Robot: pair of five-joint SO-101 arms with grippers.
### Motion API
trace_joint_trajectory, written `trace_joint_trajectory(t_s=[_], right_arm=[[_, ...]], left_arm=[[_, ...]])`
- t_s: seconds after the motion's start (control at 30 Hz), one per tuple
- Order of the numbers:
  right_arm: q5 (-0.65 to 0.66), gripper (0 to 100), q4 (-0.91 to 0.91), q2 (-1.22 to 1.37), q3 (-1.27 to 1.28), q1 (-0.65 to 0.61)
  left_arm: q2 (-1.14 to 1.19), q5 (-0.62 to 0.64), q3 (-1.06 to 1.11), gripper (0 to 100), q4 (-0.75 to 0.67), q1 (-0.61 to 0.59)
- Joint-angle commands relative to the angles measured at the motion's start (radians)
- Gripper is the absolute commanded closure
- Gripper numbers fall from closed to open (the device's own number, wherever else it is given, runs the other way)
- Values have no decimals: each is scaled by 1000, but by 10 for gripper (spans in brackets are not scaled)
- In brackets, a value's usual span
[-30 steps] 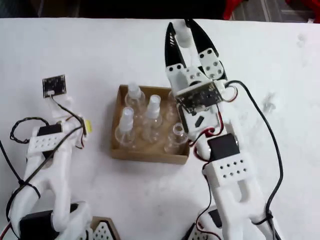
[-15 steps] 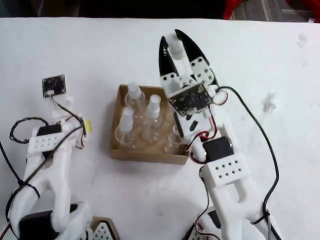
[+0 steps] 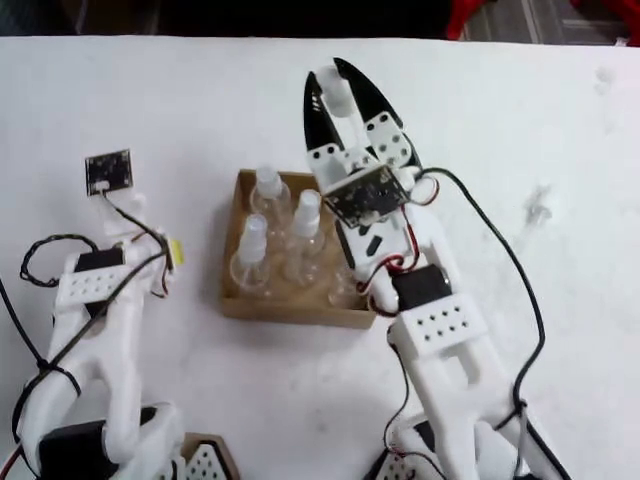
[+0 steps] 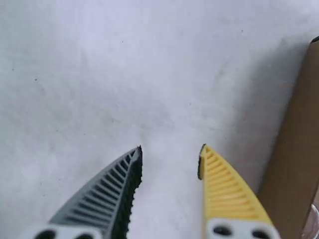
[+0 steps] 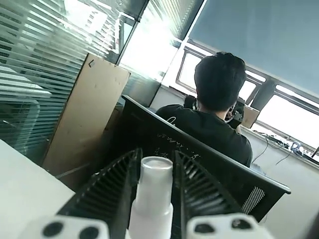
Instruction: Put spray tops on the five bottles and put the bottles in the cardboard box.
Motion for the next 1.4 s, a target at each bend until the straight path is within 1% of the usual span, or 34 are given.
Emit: trace_joint_trajectory(t_s=[0.0, 0.2, 0.53, 0.77, 0.87, 0.97, 1.2, 1.27, 1.37], right_arm=[[6, 984, -62, 35, -12, 5], [6, 984, -53, 15, 2, 7], [6, 984, -47, -62, 107, 12], [6, 984, -44, -128, 32, 10], [6, 984, -38, -139, 40, 12], [6, 984, 19, -166, 51, -1], [5, 984, 211, -328, 46, -81], [5, 984, 229, -343, 46, -96], [5, 984, 173, -317, 44, -88]], left_arm=[[-10, -14, -9, 820, -17, 7], [-10, -14, -9, 820, -17, 8], [-10, -14, -9, 820, -17, 10], [-10, -14, -9, 820, -17, 10], [-10, -14, -9, 820, -17, 10], [-10, -14, -9, 820, -17, 10], [-10, -14, -9, 820, -17, 10], [-10, -14, -9, 820, -17, 12], [-10, -14, -9, 820, -17, 12]])
